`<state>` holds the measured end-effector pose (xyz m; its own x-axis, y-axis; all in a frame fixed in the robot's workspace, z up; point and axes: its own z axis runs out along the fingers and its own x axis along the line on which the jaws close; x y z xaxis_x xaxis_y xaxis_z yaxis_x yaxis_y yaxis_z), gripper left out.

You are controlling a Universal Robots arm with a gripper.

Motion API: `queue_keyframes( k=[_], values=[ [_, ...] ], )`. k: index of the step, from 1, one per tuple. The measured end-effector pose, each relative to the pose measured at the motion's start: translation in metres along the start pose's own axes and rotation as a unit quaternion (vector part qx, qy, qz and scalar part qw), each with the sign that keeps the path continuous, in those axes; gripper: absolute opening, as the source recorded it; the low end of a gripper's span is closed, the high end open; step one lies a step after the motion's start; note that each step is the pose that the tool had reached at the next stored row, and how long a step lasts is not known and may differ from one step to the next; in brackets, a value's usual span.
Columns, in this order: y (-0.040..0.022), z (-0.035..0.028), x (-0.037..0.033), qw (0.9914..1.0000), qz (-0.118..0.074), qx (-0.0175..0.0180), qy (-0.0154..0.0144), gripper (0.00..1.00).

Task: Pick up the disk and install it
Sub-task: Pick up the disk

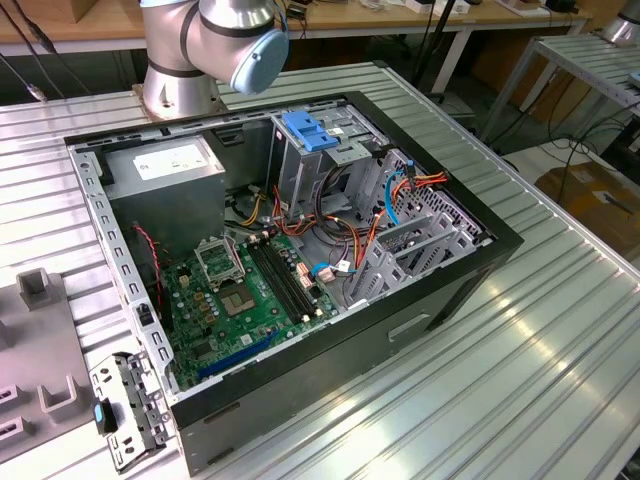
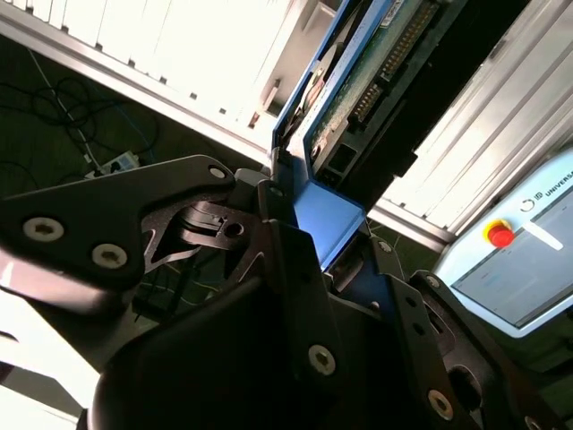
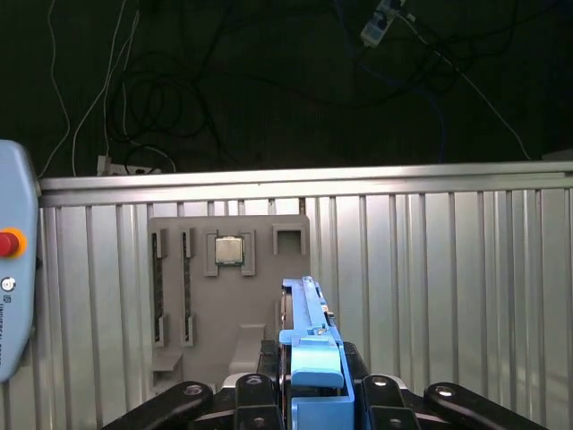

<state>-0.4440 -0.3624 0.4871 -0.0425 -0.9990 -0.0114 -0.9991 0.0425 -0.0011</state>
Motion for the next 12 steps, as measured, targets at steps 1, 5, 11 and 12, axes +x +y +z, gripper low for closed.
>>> queue_keyframes(
  k=[1, 5, 11, 12],
  values=[
    [-0.0007, 0.0, 0.0, 1.0, 0.0, -0.0001, 0.0, 0.37],
    [-0.0043, 0.0, -0.0002, 1.0, 0.0, 0.0, 0.0, 0.37],
    [-0.0081, 0.0, -0.0004, 1.0, 0.0, 0.0, 0.0, 0.37],
    [-0.0082, 0.0, -0.0004, 1.0, 0.0, 0.0, 0.0, 0.37]
  ],
)
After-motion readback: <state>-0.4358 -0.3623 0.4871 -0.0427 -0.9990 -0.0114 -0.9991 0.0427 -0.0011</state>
